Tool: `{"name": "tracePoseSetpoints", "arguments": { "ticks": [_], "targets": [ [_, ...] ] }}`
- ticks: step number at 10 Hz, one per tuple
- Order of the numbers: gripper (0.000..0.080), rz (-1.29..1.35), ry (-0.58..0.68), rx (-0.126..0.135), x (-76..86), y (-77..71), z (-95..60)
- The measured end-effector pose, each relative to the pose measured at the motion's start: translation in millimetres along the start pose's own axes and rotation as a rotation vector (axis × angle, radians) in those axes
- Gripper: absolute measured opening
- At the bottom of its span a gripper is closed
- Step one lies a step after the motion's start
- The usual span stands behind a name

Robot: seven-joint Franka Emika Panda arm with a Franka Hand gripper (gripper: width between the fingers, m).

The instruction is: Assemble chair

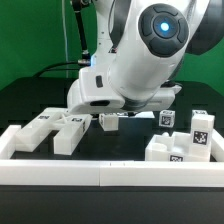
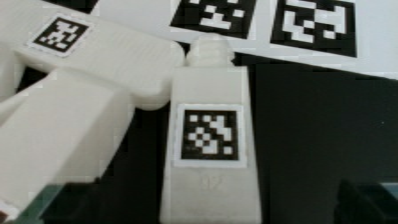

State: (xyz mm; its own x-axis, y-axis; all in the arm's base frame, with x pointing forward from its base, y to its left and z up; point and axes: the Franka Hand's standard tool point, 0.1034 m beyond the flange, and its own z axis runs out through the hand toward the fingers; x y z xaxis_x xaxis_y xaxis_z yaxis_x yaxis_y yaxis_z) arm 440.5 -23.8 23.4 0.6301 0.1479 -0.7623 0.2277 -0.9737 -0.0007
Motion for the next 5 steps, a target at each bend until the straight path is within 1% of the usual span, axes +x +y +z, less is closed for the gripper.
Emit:
{"name": "tracePoseSetpoints", "arguments": {
  "ticks": [3,5],
  "targets": [
    [0.0648,-0.001,0.005,-0.003,4.2,0.2,6.9],
    [0.0648,0.002,0.01,-0.001,6.8,2.9,10.3]
  ]
}}
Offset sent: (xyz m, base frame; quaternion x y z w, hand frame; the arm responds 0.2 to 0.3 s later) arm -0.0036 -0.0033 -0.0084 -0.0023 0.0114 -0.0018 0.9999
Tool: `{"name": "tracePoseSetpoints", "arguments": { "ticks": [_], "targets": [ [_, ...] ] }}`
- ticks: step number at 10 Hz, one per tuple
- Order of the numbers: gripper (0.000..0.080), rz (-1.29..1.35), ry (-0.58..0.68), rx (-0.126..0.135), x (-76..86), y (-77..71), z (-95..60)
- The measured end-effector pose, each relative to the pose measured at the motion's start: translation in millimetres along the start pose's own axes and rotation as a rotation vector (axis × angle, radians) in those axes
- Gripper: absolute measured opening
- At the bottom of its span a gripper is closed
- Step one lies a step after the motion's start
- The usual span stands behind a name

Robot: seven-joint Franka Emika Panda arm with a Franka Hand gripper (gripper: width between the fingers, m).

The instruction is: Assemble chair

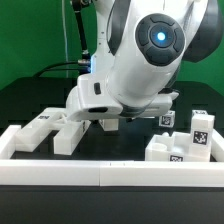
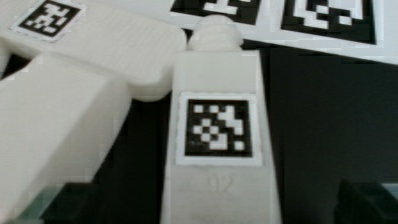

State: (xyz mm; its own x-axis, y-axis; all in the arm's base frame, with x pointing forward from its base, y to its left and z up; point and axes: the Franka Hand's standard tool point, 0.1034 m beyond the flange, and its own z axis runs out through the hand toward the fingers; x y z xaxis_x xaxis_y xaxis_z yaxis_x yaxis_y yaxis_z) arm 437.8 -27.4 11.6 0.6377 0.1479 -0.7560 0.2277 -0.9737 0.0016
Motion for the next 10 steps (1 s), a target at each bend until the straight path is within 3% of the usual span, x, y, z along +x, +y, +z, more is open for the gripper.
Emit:
{"name": "tracePoseSetpoints", "arguments": {
  "ticks": [4,6,7,8,10],
  "targets": [
    [0.0648,0.002,-0.007,0.002,1.0,1.6,4.7],
    [0.0398,0.003,-0.007,0.003,1.0,1.8,5.0],
    [0.0398,0.003,-0.008,0.003,1.1,1.8,5.2],
    [0.0289,0.003,-0.008,0.003,1.1,1.9,5.1],
    [0.0289,0.003,-0.007,0.003,1.2,1.9,4.6]
  ]
}}
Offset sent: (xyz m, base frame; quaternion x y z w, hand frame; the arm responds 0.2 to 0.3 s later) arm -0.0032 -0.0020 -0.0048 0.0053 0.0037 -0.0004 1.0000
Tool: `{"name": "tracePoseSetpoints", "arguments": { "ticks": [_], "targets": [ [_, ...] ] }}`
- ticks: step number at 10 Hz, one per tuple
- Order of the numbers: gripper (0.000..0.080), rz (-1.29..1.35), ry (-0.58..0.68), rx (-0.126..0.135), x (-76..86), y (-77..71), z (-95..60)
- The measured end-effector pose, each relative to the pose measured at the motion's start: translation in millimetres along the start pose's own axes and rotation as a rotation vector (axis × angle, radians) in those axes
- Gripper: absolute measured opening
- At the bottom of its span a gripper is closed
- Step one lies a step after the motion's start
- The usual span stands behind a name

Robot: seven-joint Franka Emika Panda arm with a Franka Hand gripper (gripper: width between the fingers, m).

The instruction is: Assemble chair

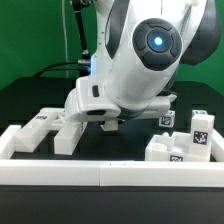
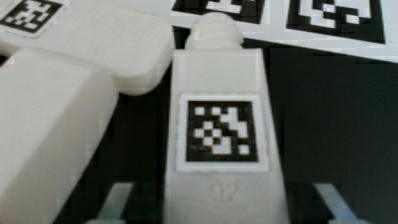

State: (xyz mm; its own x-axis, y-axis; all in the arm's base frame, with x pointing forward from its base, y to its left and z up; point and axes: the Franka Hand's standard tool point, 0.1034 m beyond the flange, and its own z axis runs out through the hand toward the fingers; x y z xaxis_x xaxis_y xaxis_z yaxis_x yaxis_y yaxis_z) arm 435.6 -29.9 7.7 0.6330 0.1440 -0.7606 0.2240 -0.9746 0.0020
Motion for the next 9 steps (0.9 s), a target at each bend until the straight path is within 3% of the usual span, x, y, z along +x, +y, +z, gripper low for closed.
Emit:
{"name": "tracePoseSetpoints", "arguments": {
  "ticks": [4,6,9],
  "targets": [
    [0.029,0.007,-0.006,-0.002,-4.6,-4.6,-25.8],
    [0.0291,0.012,-0.02,0.0,-24.0,-14.9,-49.8],
    [0.0291,0.012,-0.019,0.013,-47.7,-14.5,-85.3]
  ]
}}
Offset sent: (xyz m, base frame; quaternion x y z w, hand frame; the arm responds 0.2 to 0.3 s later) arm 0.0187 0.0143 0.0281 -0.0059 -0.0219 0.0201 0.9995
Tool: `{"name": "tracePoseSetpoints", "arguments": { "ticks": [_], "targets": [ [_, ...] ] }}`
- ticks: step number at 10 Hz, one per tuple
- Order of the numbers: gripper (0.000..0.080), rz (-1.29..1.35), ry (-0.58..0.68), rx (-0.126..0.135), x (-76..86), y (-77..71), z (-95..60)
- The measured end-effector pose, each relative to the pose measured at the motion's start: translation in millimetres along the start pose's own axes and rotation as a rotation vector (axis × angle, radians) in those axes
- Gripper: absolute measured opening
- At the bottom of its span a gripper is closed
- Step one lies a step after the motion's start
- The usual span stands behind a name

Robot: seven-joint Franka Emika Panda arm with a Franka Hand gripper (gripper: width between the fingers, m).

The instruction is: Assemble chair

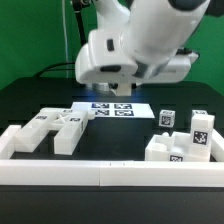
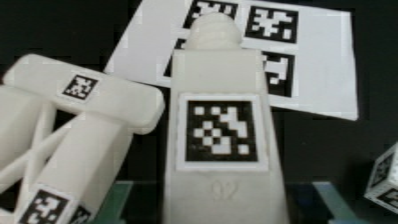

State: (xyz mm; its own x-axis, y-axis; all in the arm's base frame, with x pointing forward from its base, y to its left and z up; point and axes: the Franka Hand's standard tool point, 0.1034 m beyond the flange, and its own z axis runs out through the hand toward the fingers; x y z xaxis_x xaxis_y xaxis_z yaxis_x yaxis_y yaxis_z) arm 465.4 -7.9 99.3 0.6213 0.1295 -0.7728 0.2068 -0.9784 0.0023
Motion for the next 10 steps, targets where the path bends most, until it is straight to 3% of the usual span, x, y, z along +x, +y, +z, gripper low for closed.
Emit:
{"name": "tracePoseSetpoints", "arguments": {
  "ticks": [1,3,5,8,10],
  "targets": [
    [0.0291,0.002,0.046,0.0,-4.3,2.7,-11.6],
    [0.0291,0.003,0.106,-0.007,4.2,4.4,-13.0],
    [0.0291,-0.001,0.289,-0.017,5.3,5.8,-18.8],
    [0.0291,0.006,0.516,-0.041,18.1,14.5,-51.1],
    [0.0291,0.007,0.66,-0.052,17.7,14.8,-47.9]
  ]
}}
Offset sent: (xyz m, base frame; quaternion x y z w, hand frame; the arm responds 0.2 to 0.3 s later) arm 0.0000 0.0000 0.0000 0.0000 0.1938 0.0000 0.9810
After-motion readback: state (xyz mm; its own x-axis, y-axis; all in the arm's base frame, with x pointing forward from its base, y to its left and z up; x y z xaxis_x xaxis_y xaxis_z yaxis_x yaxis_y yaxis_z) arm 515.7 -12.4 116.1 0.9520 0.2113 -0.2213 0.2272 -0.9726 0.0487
